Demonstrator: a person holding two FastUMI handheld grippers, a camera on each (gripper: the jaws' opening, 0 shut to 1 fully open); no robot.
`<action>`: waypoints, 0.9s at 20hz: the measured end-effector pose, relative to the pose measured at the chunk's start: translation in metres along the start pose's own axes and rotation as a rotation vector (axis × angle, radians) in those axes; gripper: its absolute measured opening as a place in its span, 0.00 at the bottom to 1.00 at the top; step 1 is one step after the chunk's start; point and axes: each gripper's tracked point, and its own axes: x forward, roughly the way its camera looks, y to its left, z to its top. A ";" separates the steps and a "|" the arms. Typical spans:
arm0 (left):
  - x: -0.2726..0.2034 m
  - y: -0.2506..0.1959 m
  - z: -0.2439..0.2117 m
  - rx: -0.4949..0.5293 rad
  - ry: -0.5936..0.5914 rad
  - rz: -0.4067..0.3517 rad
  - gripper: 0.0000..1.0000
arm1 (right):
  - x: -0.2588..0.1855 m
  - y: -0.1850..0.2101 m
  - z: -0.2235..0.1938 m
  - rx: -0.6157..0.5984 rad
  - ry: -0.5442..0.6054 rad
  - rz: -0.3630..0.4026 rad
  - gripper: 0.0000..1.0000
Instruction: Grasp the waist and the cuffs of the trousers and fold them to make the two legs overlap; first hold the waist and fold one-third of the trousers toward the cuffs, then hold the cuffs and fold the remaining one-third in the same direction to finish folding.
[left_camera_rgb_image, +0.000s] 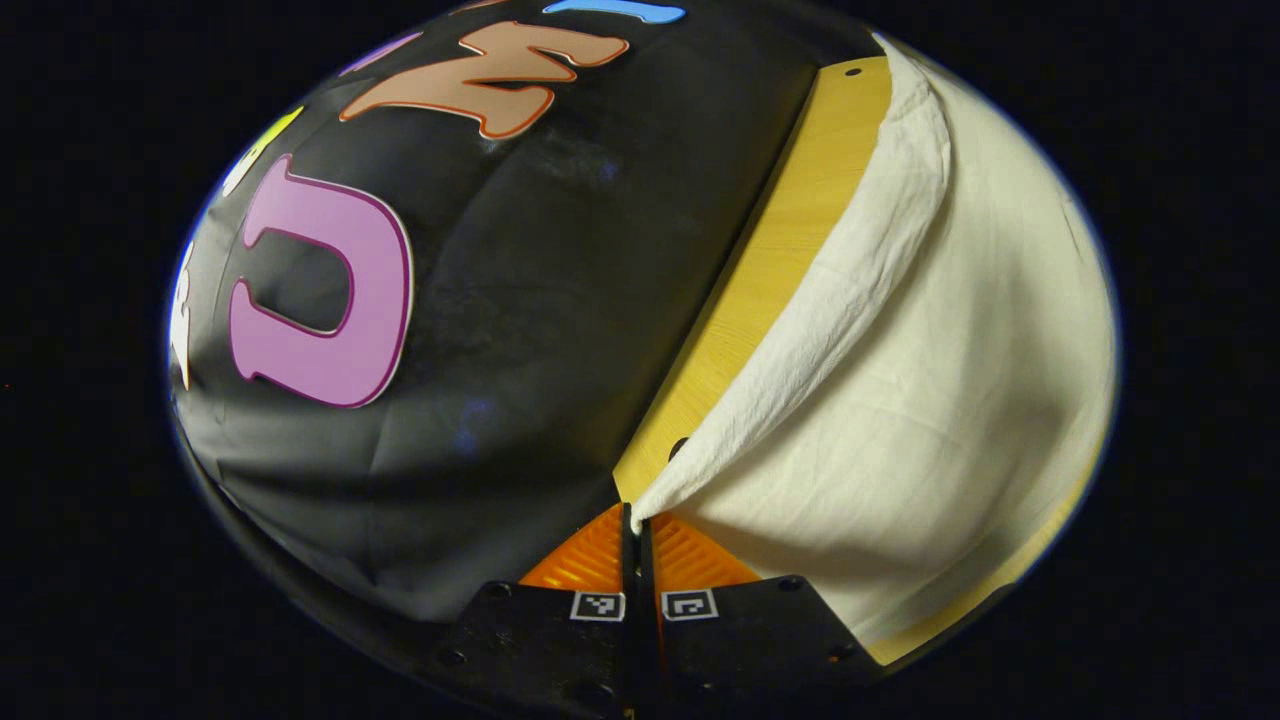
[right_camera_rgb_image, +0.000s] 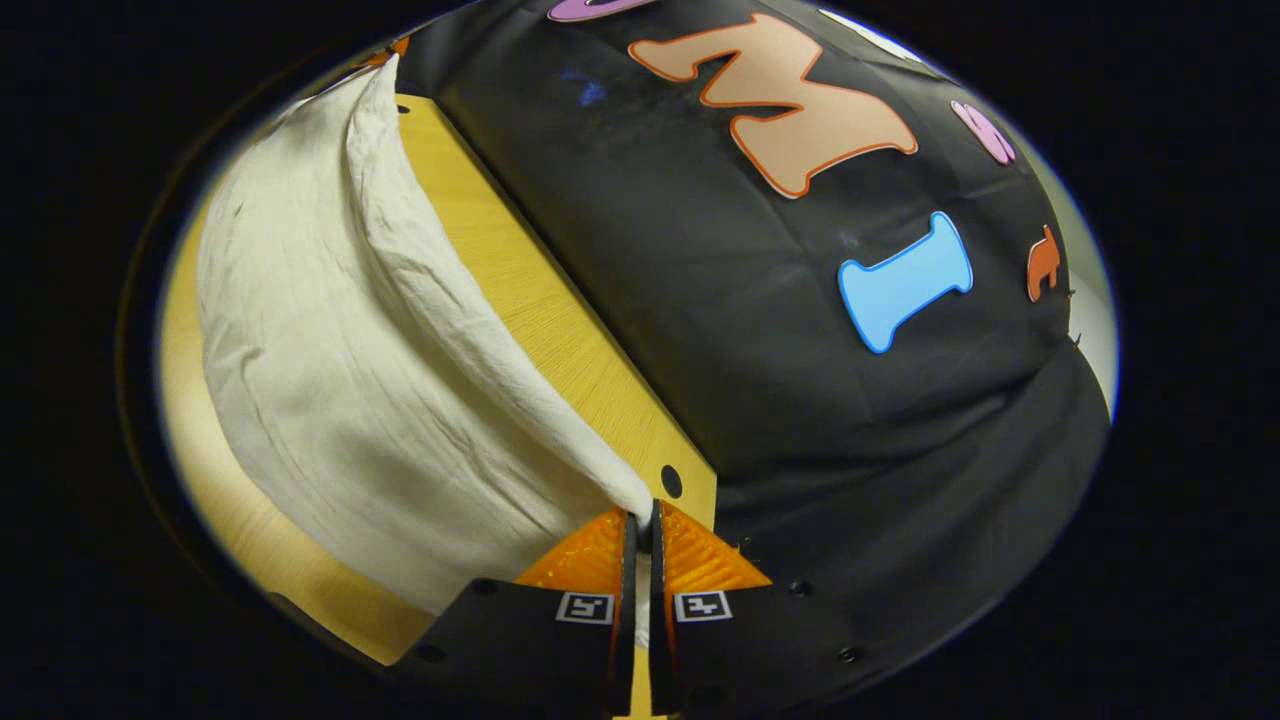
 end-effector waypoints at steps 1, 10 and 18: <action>0.005 -0.005 -0.002 -0.009 0.004 -0.010 0.00 | 0.008 0.007 -0.001 0.007 0.015 0.003 0.08; 0.008 -0.021 0.022 -0.145 -0.111 -0.056 0.94 | 0.004 0.022 0.009 0.127 0.056 -0.005 1.00; -0.059 -0.018 0.036 -0.434 -0.090 0.001 0.95 | -0.036 -0.006 -0.030 0.555 0.087 0.031 0.97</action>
